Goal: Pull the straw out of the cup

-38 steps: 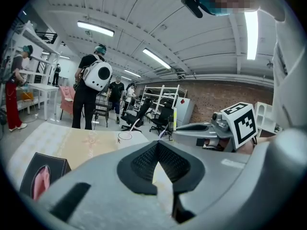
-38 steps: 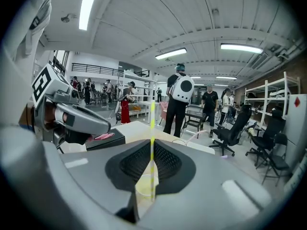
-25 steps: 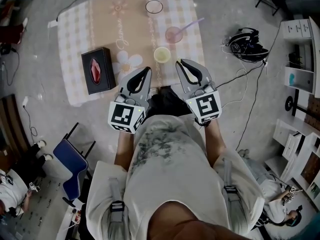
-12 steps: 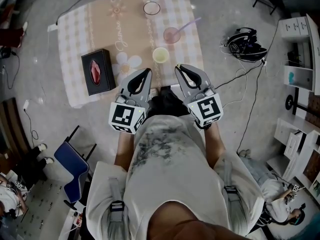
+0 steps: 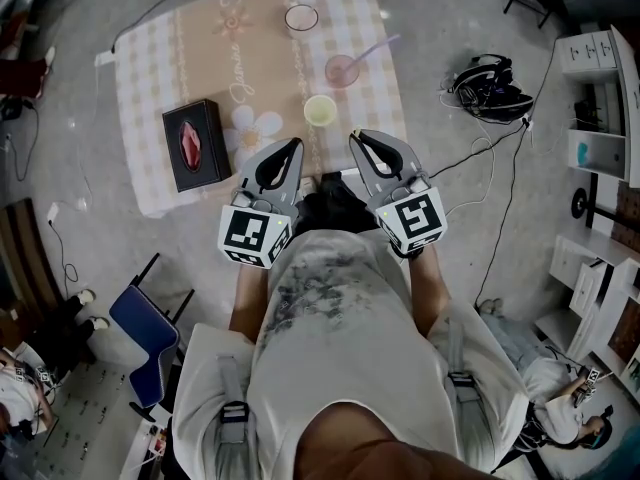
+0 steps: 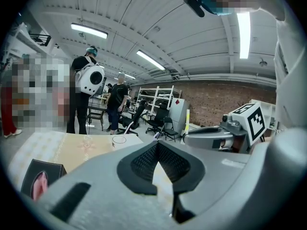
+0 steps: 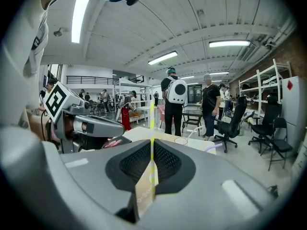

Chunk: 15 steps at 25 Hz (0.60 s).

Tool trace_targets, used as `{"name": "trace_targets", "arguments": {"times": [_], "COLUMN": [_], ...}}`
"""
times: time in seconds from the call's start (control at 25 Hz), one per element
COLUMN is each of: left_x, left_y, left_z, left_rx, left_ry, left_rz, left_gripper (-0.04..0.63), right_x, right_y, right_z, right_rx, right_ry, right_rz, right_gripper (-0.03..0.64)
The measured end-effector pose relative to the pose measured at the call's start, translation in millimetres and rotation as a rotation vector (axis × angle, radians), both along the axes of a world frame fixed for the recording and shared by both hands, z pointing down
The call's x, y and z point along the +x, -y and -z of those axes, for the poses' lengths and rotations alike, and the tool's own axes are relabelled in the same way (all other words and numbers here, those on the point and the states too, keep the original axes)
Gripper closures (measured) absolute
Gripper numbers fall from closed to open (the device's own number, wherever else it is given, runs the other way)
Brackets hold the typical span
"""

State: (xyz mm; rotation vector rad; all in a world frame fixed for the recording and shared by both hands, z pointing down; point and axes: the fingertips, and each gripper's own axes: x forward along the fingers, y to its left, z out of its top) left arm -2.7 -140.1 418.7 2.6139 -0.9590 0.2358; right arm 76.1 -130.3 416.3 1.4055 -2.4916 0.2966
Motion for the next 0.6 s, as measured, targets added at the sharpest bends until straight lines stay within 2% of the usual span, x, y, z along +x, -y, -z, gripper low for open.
{"name": "trace_targets", "arguments": {"times": [0.6], "left_x": [-1.8], "left_y": [2.3], "left_z": [1.4], "left_rx": [0.000], "left_ry": [0.000], "left_rz": [0.012], "left_gripper": [0.591], "right_x": [-3.9], "right_y": [3.5], "right_z": [3.8], "right_rx": [0.005], "right_ry": [0.000], "right_rz": [0.021], "right_gripper": [0.589]}}
